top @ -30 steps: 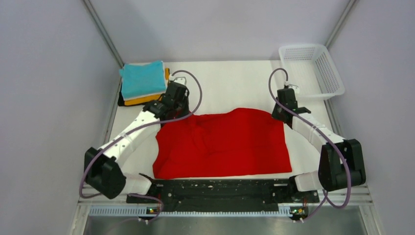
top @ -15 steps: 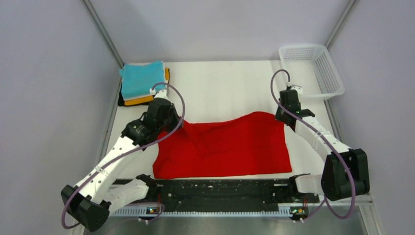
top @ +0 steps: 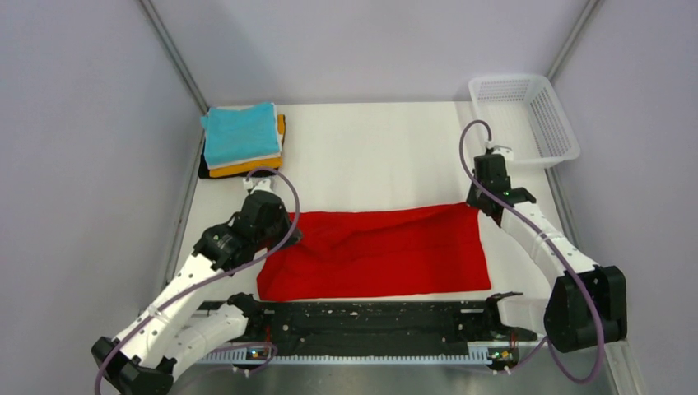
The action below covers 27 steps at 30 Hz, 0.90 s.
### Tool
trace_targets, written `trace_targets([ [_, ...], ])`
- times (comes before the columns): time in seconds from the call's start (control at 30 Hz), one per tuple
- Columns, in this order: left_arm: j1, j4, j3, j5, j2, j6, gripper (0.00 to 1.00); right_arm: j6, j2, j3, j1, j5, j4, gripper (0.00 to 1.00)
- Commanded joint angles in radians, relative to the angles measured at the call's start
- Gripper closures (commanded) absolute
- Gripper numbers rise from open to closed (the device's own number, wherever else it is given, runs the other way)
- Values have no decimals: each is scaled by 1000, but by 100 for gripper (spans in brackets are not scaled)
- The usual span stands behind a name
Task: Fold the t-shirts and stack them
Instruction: Fold the other side of the tshirt into a rectangle
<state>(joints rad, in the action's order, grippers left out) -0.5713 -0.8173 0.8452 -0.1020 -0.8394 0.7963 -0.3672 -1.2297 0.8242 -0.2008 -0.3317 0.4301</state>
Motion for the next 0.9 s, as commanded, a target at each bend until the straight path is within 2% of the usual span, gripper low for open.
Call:
trace_targets([
  [0.0,-5,-65,-23,-8,81,76,100,-8,56,-18,-9,-14,43,100],
  [0.13,-5,-67,-69,40,106,114,100,-23,60,-27,-9,-30,74,100],
  [0.3,-6,-79,-164,96,123,165,100,-76,53,-36,-9,-45,134,93],
  [0.4,-6,-159,-195,121,146,200,99,-137,58,-46,-9,-81,198,81],
  [0.43,-7,-181,-204,141,158,211,96,-163,60,-45,-9,-104,227,71],
  [0.5,-7,-212,-223,202,189,219,79,-191,66,-37,-9,-135,273,42],
  [0.53,-7,-232,-228,221,204,226,73,-195,75,-29,-9,-137,286,31],
  [0.6,-7,-256,-227,276,239,228,52,-195,96,-12,-9,-130,295,19],
  [0.7,-7,-250,-202,340,261,204,21,-172,139,6,-9,-90,277,6],
  [0.73,-7,-241,-190,346,260,192,14,-149,153,8,-9,-62,258,5],
  [0.87,-7,-117,-152,271,207,157,2,-71,188,-16,-9,120,147,3],
])
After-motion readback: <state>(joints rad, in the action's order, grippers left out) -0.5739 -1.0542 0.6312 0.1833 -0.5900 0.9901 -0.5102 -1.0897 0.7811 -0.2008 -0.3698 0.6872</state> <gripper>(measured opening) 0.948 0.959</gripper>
